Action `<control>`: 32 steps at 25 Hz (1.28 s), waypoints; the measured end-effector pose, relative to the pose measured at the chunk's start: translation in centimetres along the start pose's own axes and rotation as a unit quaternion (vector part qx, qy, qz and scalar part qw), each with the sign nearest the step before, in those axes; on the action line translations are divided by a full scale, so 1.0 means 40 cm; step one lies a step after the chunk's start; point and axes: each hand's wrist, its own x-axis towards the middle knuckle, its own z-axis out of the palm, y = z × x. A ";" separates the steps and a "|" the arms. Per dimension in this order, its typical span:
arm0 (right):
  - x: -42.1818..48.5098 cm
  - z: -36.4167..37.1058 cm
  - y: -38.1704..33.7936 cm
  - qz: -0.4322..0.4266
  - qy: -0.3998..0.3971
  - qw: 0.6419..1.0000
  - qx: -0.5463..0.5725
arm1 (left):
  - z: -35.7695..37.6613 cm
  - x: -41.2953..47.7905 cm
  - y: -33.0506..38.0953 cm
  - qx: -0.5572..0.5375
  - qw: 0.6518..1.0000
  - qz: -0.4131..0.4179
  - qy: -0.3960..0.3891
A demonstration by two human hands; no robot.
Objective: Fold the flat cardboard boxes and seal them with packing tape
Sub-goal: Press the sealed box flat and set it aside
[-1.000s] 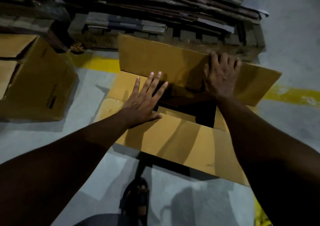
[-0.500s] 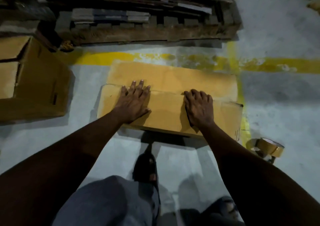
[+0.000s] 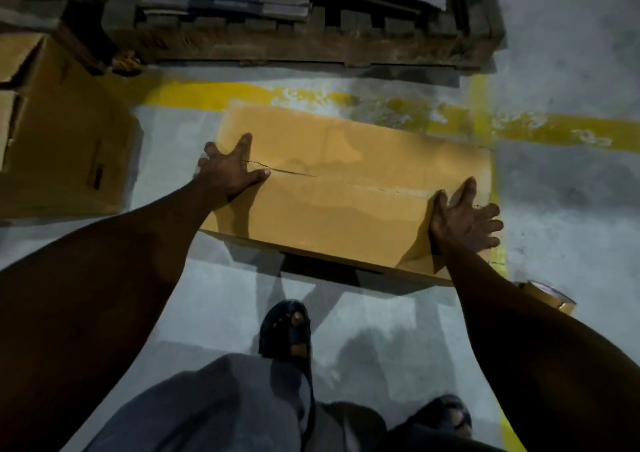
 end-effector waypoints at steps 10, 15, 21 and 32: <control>-0.192 -0.241 -0.148 -0.073 0.058 0.995 0.040 | -0.245 -0.251 -0.158 -0.066 0.995 -0.015 0.073; -0.440 -0.433 -0.369 -0.190 0.058 0.977 0.080 | -0.481 -0.503 -0.399 -0.105 0.978 -0.081 0.161; -0.805 -0.502 -0.655 -0.351 0.048 0.930 0.092 | -0.594 -0.742 -0.772 -0.152 0.938 -0.217 0.226; -1.488 -0.229 -0.890 -0.558 -0.030 0.828 0.034 | -0.373 -1.217 -1.293 -0.246 0.825 -0.452 0.232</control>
